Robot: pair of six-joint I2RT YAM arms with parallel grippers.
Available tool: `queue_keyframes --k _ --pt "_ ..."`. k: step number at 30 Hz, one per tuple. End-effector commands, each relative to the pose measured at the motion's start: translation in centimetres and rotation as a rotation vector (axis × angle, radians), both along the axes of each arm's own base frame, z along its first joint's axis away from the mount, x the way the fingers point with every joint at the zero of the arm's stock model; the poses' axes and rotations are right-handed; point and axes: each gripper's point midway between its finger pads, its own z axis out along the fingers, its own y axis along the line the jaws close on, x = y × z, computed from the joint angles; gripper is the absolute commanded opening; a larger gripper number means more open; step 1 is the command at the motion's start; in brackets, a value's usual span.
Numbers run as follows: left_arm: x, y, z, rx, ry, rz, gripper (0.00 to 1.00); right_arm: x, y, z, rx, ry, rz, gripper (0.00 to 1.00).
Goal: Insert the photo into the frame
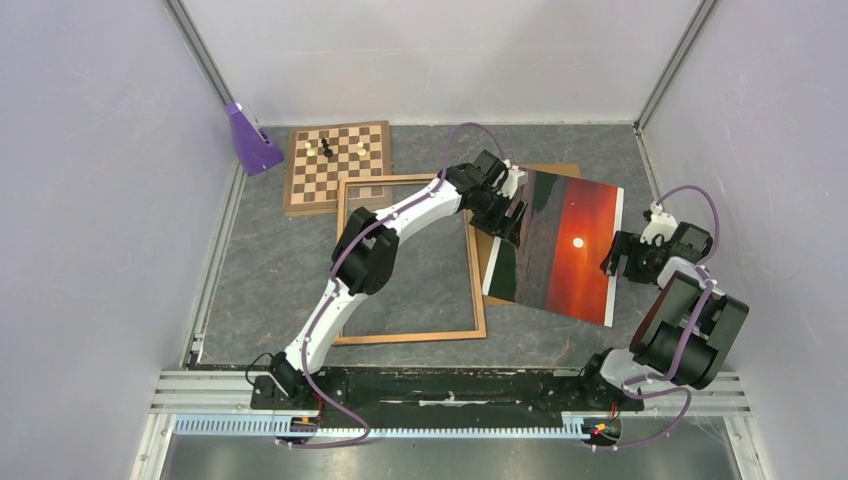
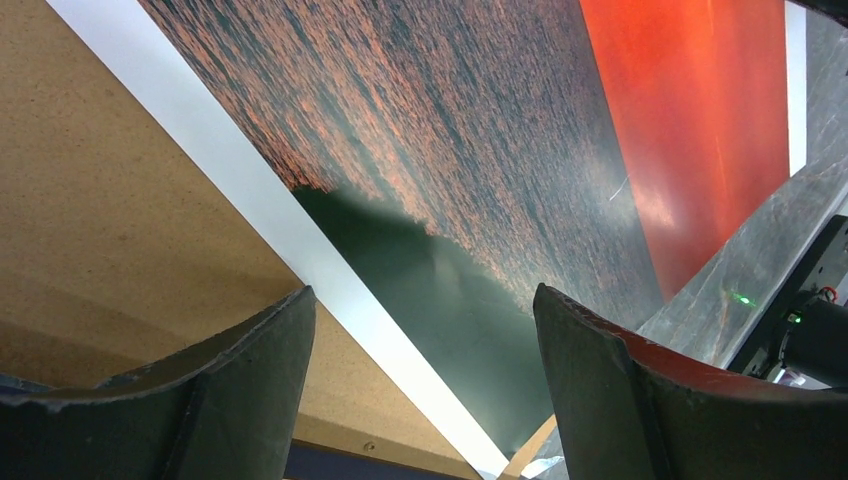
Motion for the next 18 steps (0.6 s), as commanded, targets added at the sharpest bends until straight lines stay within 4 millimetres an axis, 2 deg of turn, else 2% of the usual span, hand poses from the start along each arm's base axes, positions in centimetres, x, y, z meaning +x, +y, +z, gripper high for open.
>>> queue_keyframes --k 1,18 --pt "0.1 -0.9 0.4 -0.027 0.011 0.016 0.86 -0.5 1.7 -1.6 0.104 0.036 0.033 0.9" --pt "-1.8 -1.0 -1.2 -0.014 0.066 -0.011 0.85 0.7 5.3 -1.5 0.281 -0.001 0.131 0.79"
